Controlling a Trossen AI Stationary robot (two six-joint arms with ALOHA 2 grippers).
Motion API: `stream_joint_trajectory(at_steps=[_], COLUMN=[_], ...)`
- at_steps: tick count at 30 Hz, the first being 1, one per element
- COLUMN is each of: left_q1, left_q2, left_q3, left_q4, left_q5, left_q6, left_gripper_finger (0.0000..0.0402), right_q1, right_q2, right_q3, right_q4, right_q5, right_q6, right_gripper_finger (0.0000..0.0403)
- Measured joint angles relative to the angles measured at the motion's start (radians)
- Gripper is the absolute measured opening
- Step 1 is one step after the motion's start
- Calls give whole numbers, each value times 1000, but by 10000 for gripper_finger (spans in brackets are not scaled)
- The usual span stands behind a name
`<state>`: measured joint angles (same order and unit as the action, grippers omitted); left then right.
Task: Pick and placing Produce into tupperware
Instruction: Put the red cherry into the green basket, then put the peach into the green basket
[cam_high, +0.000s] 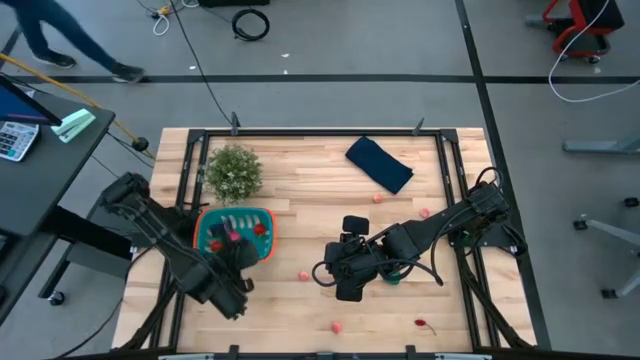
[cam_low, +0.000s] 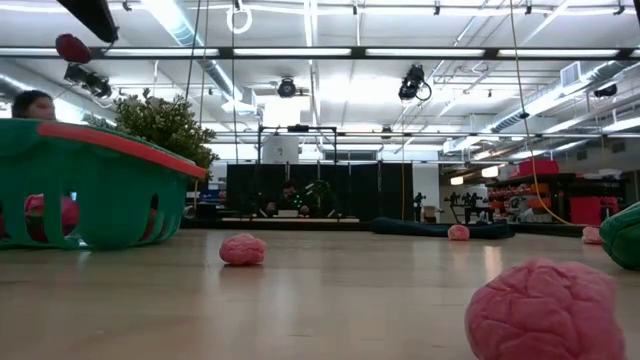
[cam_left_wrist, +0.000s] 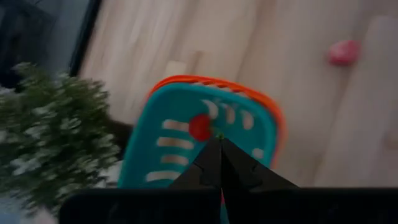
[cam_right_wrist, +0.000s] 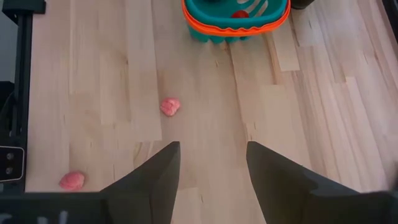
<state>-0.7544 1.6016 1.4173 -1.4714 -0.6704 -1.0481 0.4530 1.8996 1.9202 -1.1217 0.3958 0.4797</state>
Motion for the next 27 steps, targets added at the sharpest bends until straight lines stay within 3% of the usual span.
stream_joint_trajectory(at_steps=[13, 27], left_q1=[66, 162], left_q2=[1, 1], left_q3=[-261, -304], left_q4=[229, 241], left_q5=[50, 110], left_q6=[112, 132], left_gripper_finger=[10, 109], right_q1=[2, 1], right_q2=[0, 0], right_q3=[0, 0], right_q4=[9, 9], right_q5=[53, 85], right_q6=[57, 59], right_gripper_finger=[194, 194])
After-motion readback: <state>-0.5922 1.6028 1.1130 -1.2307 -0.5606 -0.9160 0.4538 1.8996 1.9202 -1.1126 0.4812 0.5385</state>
